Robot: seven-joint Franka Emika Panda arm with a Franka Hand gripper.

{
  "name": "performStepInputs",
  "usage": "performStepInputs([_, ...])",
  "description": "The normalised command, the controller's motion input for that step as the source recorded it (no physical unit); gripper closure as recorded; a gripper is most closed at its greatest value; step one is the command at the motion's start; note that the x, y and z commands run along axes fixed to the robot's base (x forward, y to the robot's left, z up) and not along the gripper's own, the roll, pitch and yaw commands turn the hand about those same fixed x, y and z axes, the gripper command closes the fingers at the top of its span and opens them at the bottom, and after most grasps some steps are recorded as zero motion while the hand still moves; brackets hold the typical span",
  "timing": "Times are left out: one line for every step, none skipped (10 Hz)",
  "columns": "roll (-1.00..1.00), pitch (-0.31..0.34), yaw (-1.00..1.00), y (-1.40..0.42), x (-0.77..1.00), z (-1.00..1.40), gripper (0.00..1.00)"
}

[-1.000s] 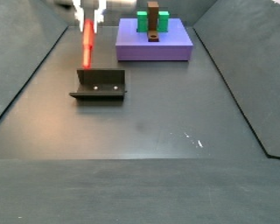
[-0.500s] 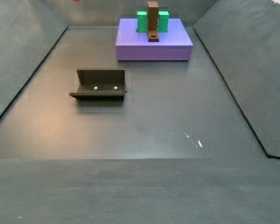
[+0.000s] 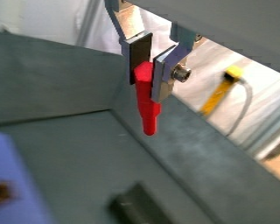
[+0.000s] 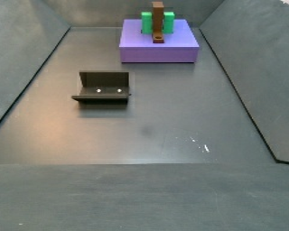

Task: Pick up the red object. Move up. Place the red object on the fixture. Regrasp the red object. Move to above the board. Insert the red object.
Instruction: Move to above the board, then insert the red object.

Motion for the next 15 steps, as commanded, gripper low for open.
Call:
performStepInputs([-1.0, 0.137, -0.18, -1.4, -1.22, 0.3, 1.0])
performStepInputs([-1.0, 0.147, -0.16, -0.89, -0.78, 0.19, 1.0])
performStepInputs([-1.0, 0.153, -0.15, -0.5, -0.46, 0.09, 1.0])
performStepInputs([-1.0, 0.153, -0.13, -0.26, -0.26, 0.05, 1.0])
performStepInputs([-1.0, 0.14, -0.11, -0.13, -0.16, 0.03, 1.0])
performStepInputs([-0.91, 0.111, -0.09, -0.07, -0.12, 0.01, 1.0])
performStepInputs([-0.69, 0.064, -0.05, -0.02, -0.09, 0.01, 1.0])
performStepInputs([-0.42, 0.019, -0.02, -0.01, -0.06, 0.0, 1.0])
performStepInputs([-0.27, 0.005, -0.02, 0.0, -0.05, 0.0, 1.0])
performStepInputs([-0.21, -0.003, -0.01, 0.0, -0.03, 0.0, 1.0])
performStepInputs([-0.01, -0.001, 0.0, 0.02, 0.0, -0.09, 1.0])
performStepInputs([-0.08, -0.003, 0.0, 0.11, 0.0, -0.12, 1.0])
performStepInputs([-0.3, -0.029, -0.11, 0.67, 0.34, -0.44, 1.0])
performStepInputs([-0.35, -0.104, -0.15, 0.59, 0.35, -0.39, 1.0])
performStepInputs([-0.4, -0.091, -0.1, 0.53, 0.33, -0.32, 1.0])
